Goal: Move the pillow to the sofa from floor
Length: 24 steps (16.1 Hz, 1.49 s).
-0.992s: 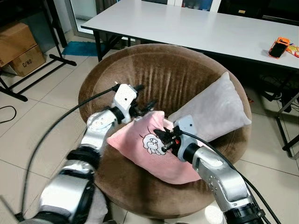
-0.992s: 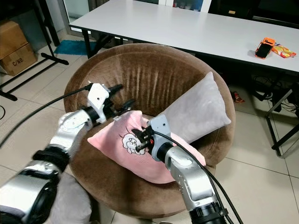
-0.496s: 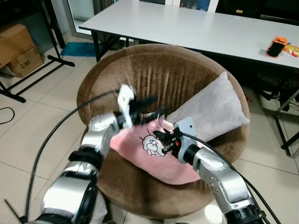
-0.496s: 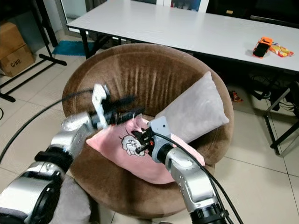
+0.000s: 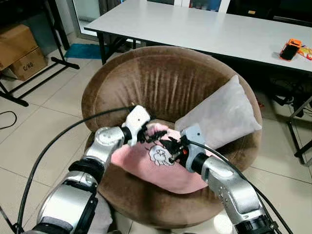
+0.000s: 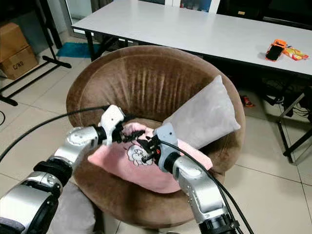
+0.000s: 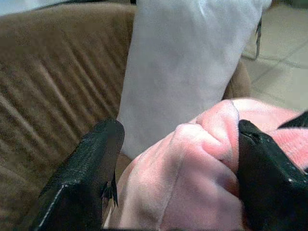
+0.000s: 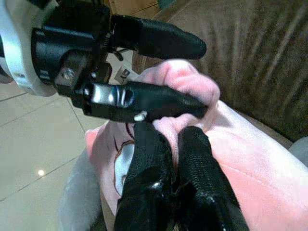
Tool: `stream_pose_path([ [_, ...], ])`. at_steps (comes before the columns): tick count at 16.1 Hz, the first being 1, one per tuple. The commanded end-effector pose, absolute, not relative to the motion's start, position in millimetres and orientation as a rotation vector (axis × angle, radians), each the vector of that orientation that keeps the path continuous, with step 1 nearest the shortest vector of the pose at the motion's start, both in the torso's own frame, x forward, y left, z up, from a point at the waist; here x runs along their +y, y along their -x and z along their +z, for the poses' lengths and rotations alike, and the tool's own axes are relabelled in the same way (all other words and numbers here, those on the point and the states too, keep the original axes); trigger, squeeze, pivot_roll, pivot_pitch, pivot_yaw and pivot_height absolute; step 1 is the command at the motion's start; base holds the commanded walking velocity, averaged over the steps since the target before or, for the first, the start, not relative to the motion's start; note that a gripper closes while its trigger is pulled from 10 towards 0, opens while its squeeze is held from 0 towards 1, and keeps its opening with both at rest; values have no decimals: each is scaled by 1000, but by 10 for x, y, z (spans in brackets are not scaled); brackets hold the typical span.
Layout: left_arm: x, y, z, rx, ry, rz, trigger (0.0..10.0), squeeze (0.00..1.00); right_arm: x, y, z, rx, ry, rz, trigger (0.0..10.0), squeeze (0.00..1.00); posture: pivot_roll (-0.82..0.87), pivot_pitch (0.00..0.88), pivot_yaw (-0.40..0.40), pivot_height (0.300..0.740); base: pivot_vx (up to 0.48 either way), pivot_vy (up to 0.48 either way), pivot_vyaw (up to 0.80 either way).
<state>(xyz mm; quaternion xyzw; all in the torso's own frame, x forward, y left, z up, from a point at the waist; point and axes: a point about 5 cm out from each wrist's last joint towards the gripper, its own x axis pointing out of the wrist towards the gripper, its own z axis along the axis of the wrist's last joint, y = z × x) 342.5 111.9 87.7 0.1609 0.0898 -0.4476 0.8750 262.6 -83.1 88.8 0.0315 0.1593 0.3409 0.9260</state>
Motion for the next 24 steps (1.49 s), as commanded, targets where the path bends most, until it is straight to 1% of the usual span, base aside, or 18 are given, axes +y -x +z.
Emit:
stream_pose_path([
  [1,1175,-3312,615,308,-386,-912,10000,0,-808,-2653,1094,225,-84,733,10000,0,-187,0,-16,740,0,0,0],
  [4,1083,-3258,522,324,-391,-908,10000,0,-811,-2640,1128,214,-91,743,10000,0,-199,0,-21,740,0,0,0],
  [6,963,-3152,383,345,-416,-916,10000,0,-822,-2631,1147,208,-101,739,10000,0,-209,0,-23,740,0,0,0],
  [9,926,-3076,259,355,-479,-861,10000,0,-816,-2637,1169,204,-101,736,10000,0,-217,0,-29,740,0,0,0],
  [12,1169,-3139,224,370,-626,-675,10000,0,-949,-2680,1168,209,-98,651,10000,0,-218,0,-37,740,0,0,0],
  [14,1338,-3149,214,386,-708,-634,10000,0,-1054,-2694,1167,210,-92,604,10000,0,-220,0,-35,740,0,0,0],
  [17,1690,-3082,127,455,-910,-592,10000,0,-1302,-2701,1146,224,-64,515,10000,0,-225,0,-29,740,0,0,0],
  [18,1752,-3081,126,459,-956,-579,10000,0,-1340,-2695,1143,227,-59,506,10000,0,-227,0,-28,740,0,0,0],
  [19,1898,-3115,173,462,-1020,-520,10000,0,-1413,-2679,1137,233,-50,492,10000,0,-225,0,-28,740,0,0,0],
  [20,2146,-3247,365,440,-1050,-362,10000,0,-1499,-2649,1125,241,-41,477,10000,0,-219,0,-29,740,0,0,0],
  [22,2289,-3373,579,391,-990,-241,10000,0,-1532,-2634,1106,247,-38,471,10000,0,-208,0,-29,740,0,0,0],
  [23,2305,-3446,704,352,-839,-200,10000,0,-1552,-2619,1083,253,-36,457,10000,0,-197,0,-28,740,0,0,0],
  [24,2282,-3519,831,293,-607,-157,10000,0,-1585,-2594,1053,255,-41,419,10000,0,-184,0,-19,740,0,0,0],
])
